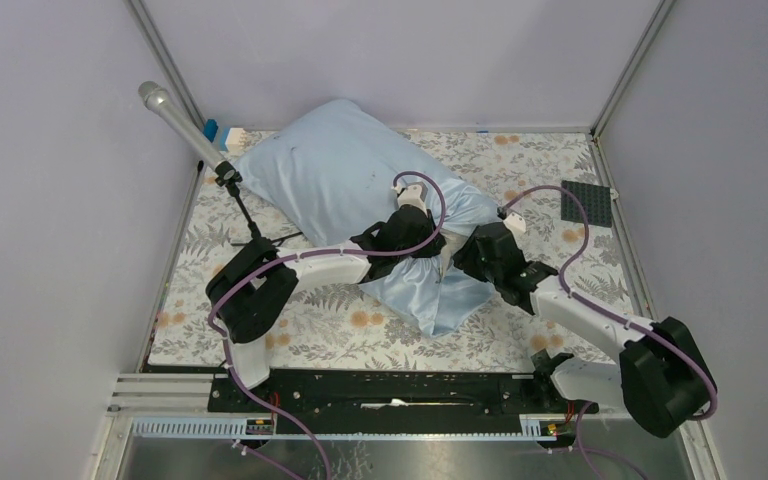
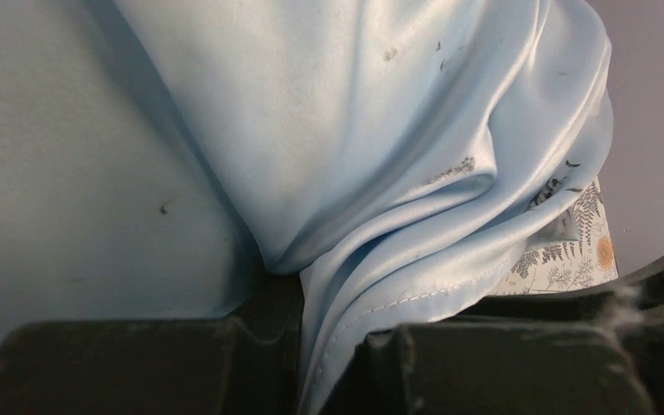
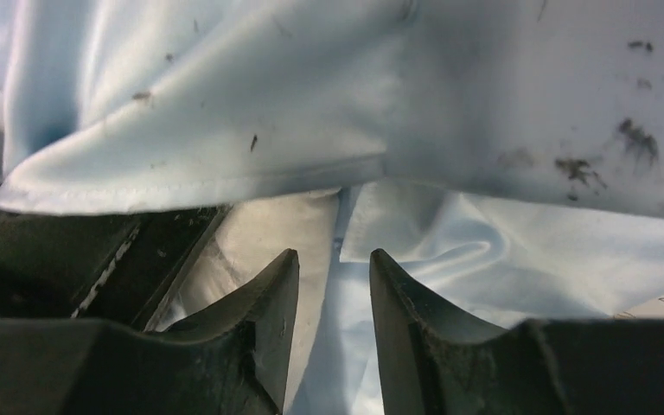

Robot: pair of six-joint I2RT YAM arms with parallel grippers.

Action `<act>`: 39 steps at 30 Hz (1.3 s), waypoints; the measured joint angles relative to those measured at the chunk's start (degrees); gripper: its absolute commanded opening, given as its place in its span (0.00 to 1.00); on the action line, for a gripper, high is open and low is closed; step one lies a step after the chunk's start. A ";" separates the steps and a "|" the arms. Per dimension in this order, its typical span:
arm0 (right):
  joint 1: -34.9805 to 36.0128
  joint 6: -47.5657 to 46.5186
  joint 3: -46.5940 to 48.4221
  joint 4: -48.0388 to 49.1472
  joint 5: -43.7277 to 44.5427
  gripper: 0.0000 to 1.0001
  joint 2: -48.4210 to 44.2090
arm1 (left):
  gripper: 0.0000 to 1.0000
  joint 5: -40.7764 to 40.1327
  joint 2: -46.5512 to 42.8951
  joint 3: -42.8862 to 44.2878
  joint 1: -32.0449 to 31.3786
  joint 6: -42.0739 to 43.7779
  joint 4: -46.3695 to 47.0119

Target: Put the pillow into the pillowcase

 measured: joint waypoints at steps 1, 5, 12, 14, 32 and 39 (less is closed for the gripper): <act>0.22 0.00 0.83 -0.35 0.59 0.45 1.01 | 0.00 0.02 0.00 0.00 0.00 0.00 0.00; 0.48 -0.07 2.80 -1.38 2.99 0.45 4.70 | 0.00 0.02 0.00 0.00 0.00 0.00 0.02; 0.76 0.02 5.01 -3.91 4.52 0.46 10.23 | 0.00 0.02 0.00 0.00 0.00 0.02 0.02; 1.01 0.02 5.92 -4.33 4.96 0.47 11.02 | 0.00 0.02 0.00 0.00 0.00 0.02 0.04; 1.62 -0.63 8.96 -5.88 7.34 0.26 19.82 | 0.00 0.02 0.00 0.04 0.00 0.15 0.04; 1.64 -1.53 6.01 -6.54 7.78 0.00 14.97 | 0.00 0.02 0.00 0.24 0.20 0.15 -0.26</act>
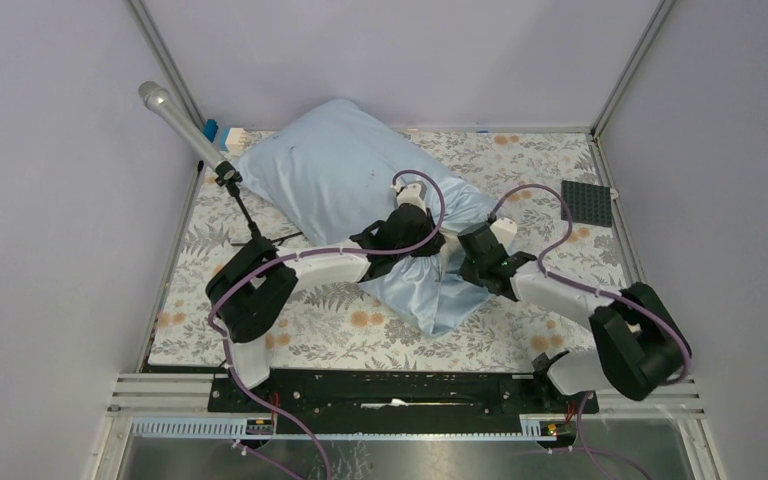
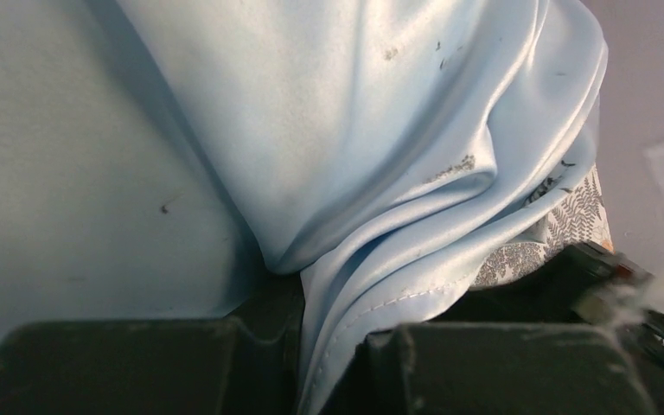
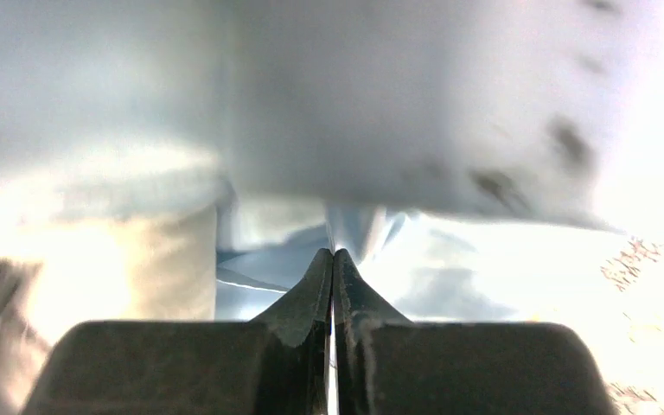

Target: Put the pillow into the pillowcase

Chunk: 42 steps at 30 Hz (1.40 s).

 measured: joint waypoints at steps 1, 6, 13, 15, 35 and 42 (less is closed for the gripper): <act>0.00 -0.17 -0.76 -0.57 0.11 0.00 -2.03 | 0.00 -0.02 0.00 0.04 0.13 0.00 -0.04; 0.00 -0.96 -2.86 -4.72 2.43 0.00 -17.90 | 0.00 -0.35 0.00 0.85 1.36 0.94 -1.57; 0.07 -5.05 -6.47 -4.28 4.04 0.00 -46.34 | 0.00 -0.66 0.00 1.46 1.84 2.10 -2.62; 0.09 -6.32 -7.96 -4.28 3.93 0.00 -47.78 | 0.00 -0.35 -0.02 1.95 1.81 3.15 -3.50; 0.17 -7.43 -15.43 -0.39 3.34 0.00 -55.47 | 0.53 7.74 -6.69 8.33 -5.11 16.55 -22.43; 0.17 -6.99 -17.90 0.66 1.95 0.00 -56.57 | 0.53 9.44 -9.38 15.63 -7.91 17.86 -25.53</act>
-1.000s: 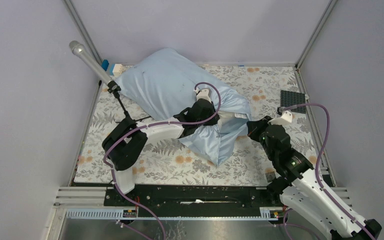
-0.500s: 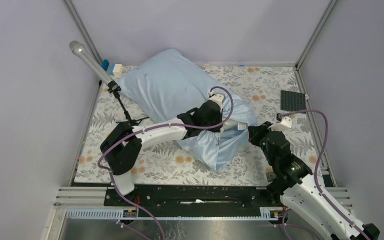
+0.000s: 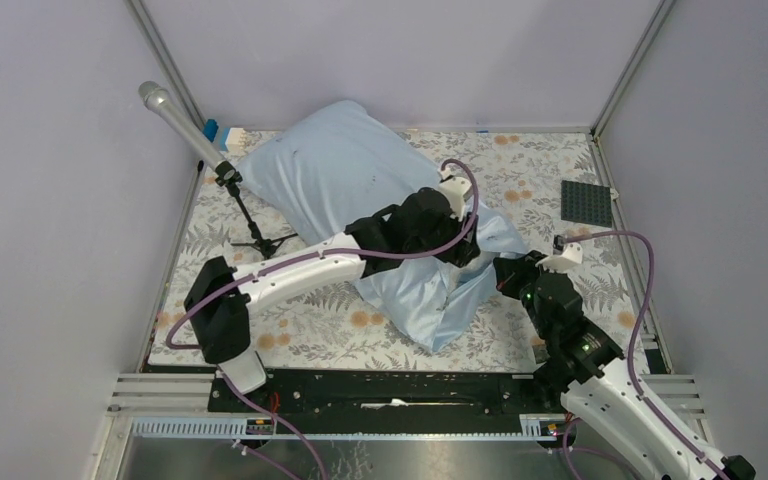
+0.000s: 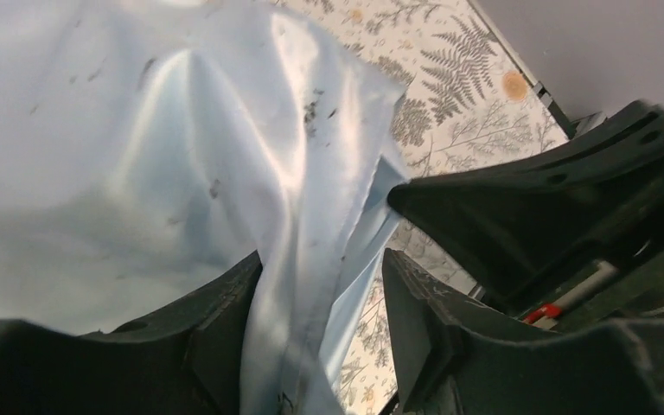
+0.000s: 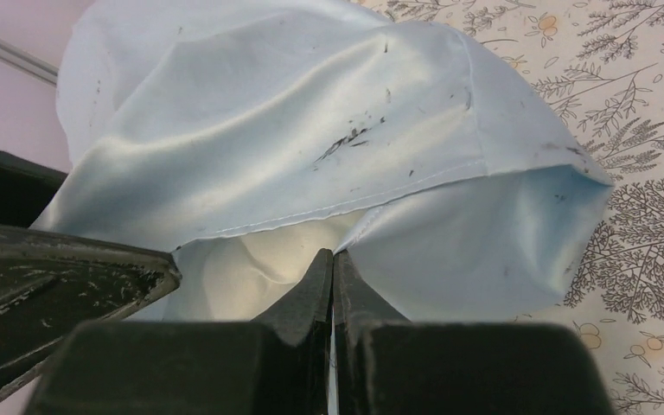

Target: Put the pillow into the pillowcase

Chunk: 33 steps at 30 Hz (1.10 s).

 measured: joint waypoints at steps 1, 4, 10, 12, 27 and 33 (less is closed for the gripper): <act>0.00 0.11 -0.13 -0.24 -0.04 0.00 -0.44 | 0.53 -0.35 0.52 1.44 -0.44 0.59 -0.17; 0.00 0.55 -0.22 -0.70 0.00 0.00 -1.99 | 0.57 -1.86 4.04 6.01 -1.64 2.36 -0.85; 0.00 1.27 -0.24 -2.97 0.07 0.00 -5.40 | 0.77 -7.63 15.72 10.82 -2.49 4.15 -1.79; 0.00 1.42 -0.26 -3.96 0.15 0.00 -6.29 | 0.83 -10.16 19.21 11.91 -2.25 4.11 -1.92; 0.00 16.22 -0.13 -17.44 1.29 0.00 6.16 | 0.00 -7.52 21.97 6.27 5.77 -4.50 7.02; 0.00 20.06 -1.40 -18.10 0.26 0.00 8.33 | 0.00 -4.35 20.85 4.42 6.75 -6.38 9.27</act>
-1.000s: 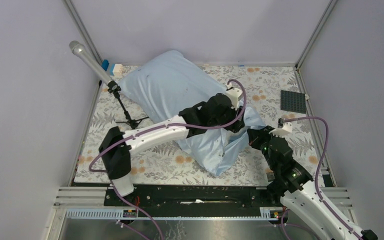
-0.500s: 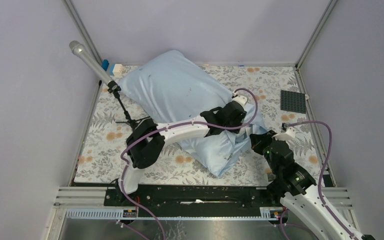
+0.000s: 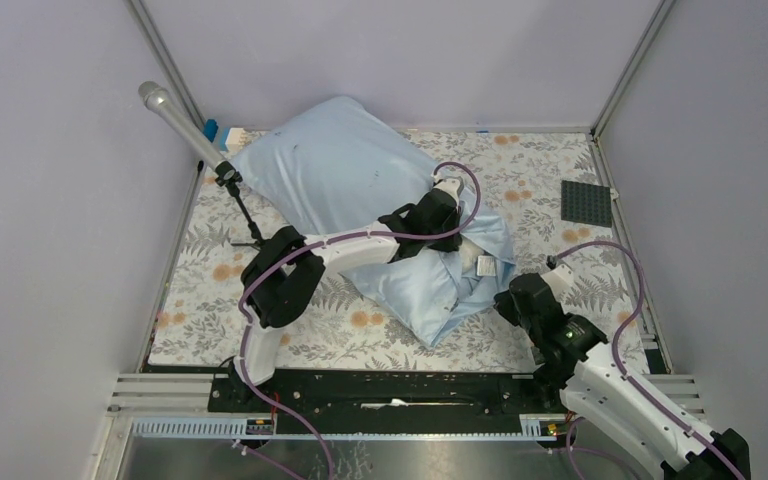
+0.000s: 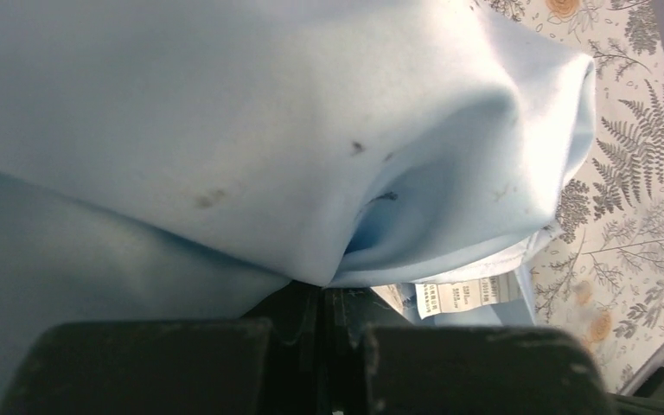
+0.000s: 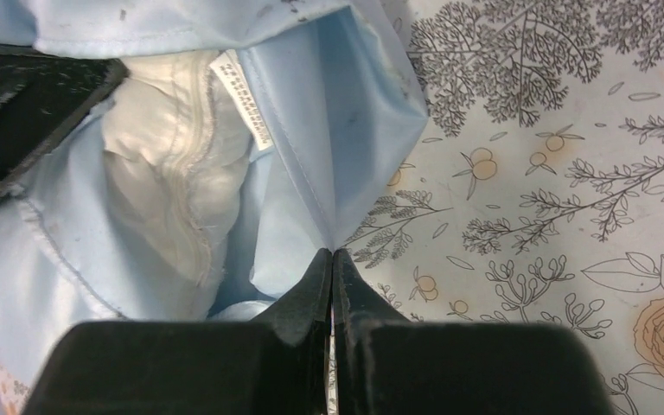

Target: Put the pillow into the pillowcase

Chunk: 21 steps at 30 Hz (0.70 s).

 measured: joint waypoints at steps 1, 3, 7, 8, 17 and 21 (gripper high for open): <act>0.00 0.42 -0.39 0.15 -0.07 0.00 0.13 | 0.00 0.55 0.02 -0.22 0.09 -0.22 0.39; 0.00 1.09 -1.36 0.39 -0.02 0.17 0.81 | 0.00 1.57 0.02 -0.68 0.28 -0.85 1.18; 0.02 1.14 -1.90 0.09 0.42 0.43 1.81 | 0.00 3.28 0.02 -1.20 0.59 -1.46 2.71; 0.00 0.63 -1.88 0.15 0.57 0.45 1.81 | 0.00 3.54 0.02 -1.20 0.63 -1.53 2.84; -0.15 -8.26 8.92 0.87 6.88 0.61 9.09 | 0.00 4.44 0.02 -1.57 0.81 -1.55 3.76; -3.72 -13.05 13.92 3.15 7.30 0.55 16.15 | 0.00 4.52 0.02 -1.57 0.85 -1.55 3.76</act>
